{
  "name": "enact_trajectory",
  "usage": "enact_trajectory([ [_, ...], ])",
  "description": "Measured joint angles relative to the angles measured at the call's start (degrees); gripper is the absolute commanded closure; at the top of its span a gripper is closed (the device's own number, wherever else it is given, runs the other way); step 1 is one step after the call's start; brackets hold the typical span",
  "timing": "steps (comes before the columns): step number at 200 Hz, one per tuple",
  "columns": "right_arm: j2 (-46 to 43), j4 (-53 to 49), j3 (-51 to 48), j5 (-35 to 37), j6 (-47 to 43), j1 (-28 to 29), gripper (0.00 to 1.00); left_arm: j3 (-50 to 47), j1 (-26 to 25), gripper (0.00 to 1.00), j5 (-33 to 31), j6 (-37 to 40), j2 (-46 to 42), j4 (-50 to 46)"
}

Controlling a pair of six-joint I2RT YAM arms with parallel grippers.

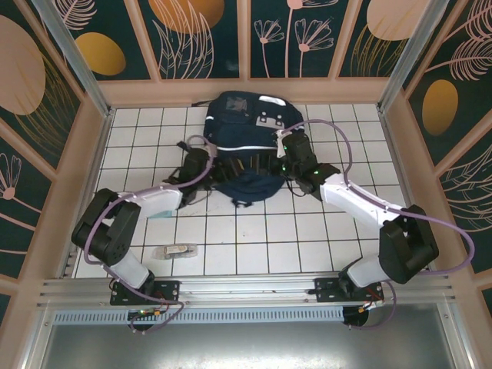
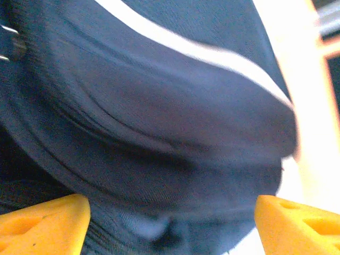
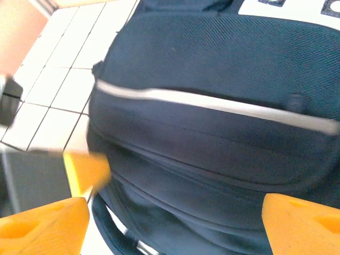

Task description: Pack the student bag

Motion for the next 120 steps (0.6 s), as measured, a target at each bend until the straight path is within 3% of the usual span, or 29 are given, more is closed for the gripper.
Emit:
enact_trajectory([
  [23,-1.01,0.00,0.00,1.01,1.33,-1.25,0.15,2.01,-6.97,0.13,2.25,-2.10,-0.68,-0.66],
  [51,-1.68,0.85,0.02,2.34,3.80,-2.32,0.18,5.49,-7.52,0.04,-2.45,0.57,-6.01,-8.04],
  [90,-1.81,0.17,0.02,2.38,5.99,-2.23,0.20,12.15,-0.98,0.04,-12.98,7.82,-12.41,-11.89],
  [120,-1.81,0.13,0.02,2.40,7.23,-2.23,0.20,13.33,6.29,0.04,-15.54,10.16,-8.48,-10.75],
])
